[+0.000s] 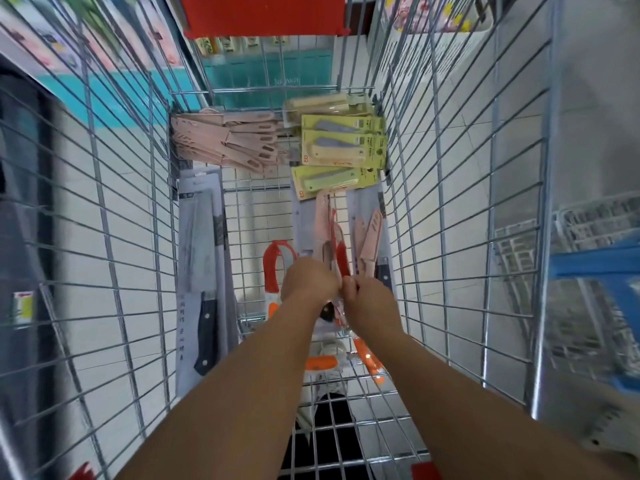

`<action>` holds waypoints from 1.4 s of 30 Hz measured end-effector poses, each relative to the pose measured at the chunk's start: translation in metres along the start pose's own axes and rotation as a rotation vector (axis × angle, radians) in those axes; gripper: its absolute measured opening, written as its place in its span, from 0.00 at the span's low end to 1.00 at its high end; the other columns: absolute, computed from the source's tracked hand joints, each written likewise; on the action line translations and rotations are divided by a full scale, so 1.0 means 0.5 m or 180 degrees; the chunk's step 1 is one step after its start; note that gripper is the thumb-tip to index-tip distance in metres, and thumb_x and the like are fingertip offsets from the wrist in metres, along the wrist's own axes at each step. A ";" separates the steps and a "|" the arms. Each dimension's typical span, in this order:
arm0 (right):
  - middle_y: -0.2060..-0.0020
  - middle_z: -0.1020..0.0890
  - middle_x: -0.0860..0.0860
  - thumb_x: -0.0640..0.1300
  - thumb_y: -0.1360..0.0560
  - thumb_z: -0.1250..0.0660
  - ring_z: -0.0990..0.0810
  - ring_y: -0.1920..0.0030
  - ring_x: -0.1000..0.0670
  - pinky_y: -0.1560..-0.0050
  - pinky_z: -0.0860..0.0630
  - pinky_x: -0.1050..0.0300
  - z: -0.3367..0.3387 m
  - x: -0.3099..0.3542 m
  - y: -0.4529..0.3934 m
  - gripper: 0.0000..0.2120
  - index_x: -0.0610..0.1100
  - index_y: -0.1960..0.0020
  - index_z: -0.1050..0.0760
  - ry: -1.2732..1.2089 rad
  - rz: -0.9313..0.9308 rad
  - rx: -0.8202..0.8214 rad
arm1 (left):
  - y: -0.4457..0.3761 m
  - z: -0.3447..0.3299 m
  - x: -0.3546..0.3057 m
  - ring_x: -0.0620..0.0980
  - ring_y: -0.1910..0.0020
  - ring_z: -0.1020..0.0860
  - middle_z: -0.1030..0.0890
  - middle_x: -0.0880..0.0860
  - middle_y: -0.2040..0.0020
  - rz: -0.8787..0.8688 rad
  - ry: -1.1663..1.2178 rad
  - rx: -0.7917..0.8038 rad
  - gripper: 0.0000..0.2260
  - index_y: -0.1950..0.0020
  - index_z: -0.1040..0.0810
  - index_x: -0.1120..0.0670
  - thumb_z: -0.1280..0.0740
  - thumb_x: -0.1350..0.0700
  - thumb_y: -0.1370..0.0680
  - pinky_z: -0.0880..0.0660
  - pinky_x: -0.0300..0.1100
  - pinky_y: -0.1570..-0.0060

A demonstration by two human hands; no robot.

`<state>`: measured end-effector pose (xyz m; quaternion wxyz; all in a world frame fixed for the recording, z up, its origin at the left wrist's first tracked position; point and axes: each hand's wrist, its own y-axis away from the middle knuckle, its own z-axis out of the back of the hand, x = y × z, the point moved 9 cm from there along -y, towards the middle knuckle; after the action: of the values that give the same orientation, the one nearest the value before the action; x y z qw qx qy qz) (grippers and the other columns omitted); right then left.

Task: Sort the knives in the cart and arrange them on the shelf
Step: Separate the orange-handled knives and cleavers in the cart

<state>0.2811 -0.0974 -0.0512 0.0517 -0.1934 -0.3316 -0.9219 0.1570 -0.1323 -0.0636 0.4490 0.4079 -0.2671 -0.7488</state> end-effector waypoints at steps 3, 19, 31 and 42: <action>0.56 0.21 0.42 0.40 0.20 0.46 0.25 0.53 0.41 0.50 0.24 0.45 0.032 -0.001 -0.001 0.13 0.38 0.52 0.23 -0.0119 -0.0123 -0.0445 | 0.004 0.007 0.004 0.52 0.59 0.22 0.25 0.54 0.60 0.0051 0.0175 0.0128 0.08 0.62 0.31 0.58 0.38 0.60 0.23 0.30 0.39 0.65; 0.47 0.26 0.42 0.53 0.24 0.35 0.24 0.47 0.41 0.51 0.25 0.49 0.042 -0.014 -0.073 0.17 0.40 0.44 0.26 0.0746 -0.0395 -0.0392 | -0.029 0.013 0.005 0.51 0.63 0.24 0.24 0.53 0.62 -0.0055 0.0254 0.0291 0.14 0.52 0.24 0.59 0.28 0.50 0.27 0.31 0.40 0.70; 0.64 0.25 0.51 0.50 0.18 0.47 0.24 0.63 0.48 0.62 0.27 0.53 0.052 -0.008 -0.054 0.10 0.44 0.51 0.33 -0.0084 -0.0166 -0.0499 | 0.004 0.019 -0.006 0.47 0.67 0.30 0.30 0.52 0.61 -0.0306 0.0309 0.0226 0.03 0.47 0.36 0.56 0.42 0.59 0.19 0.36 0.40 0.73; 0.56 0.24 0.49 0.42 0.20 0.44 0.25 0.58 0.44 0.63 0.32 0.55 0.117 0.137 -0.009 0.10 0.47 0.39 0.35 -0.0823 0.0245 -0.0613 | 0.040 0.129 0.011 0.56 0.60 0.26 0.26 0.55 0.56 -0.0515 0.1366 -0.0584 0.03 0.47 0.36 0.55 0.48 0.58 0.18 0.30 0.46 0.63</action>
<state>0.2358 -0.0547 0.0145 0.0251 -0.3272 -0.2379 -0.9142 0.1099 -0.1443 -0.0165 0.4692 0.5352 -0.0630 -0.6996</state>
